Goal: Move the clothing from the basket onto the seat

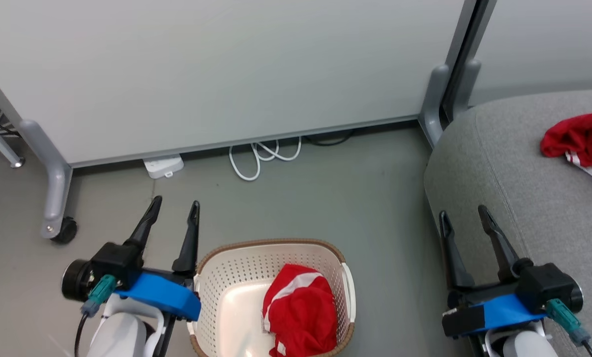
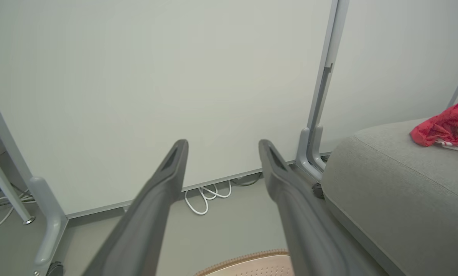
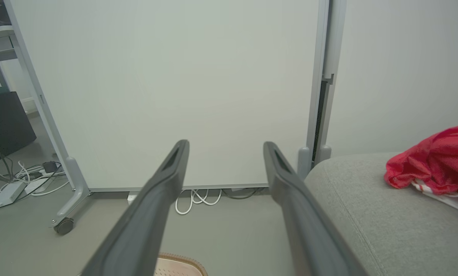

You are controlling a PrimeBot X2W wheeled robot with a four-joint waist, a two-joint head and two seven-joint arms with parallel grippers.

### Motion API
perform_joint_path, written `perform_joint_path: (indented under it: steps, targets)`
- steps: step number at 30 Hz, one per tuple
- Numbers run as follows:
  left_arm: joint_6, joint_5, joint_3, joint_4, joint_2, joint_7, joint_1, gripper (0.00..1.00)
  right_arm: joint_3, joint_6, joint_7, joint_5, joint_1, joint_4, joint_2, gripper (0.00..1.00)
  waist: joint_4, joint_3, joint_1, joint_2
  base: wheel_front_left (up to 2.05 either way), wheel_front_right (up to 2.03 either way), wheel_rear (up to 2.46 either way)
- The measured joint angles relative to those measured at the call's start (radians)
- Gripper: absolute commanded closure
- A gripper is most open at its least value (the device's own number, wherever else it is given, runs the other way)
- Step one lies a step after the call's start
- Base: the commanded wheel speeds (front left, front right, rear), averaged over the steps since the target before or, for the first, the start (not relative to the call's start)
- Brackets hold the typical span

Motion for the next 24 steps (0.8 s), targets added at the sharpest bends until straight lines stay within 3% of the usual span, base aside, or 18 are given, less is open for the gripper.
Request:
perform_joint_path:
  steps: [24]
  targets:
    - [-0.003, -0.114, -0.533, 0.358, 0.166, 0.000, -0.472, 0.00, 0.015, 0.000, 0.000, 0.008, -0.395, -0.081, 0.000, 0.00, -0.144, 0.470, 0.0001, 0.0000, 0.00, 0.00, 0.00]
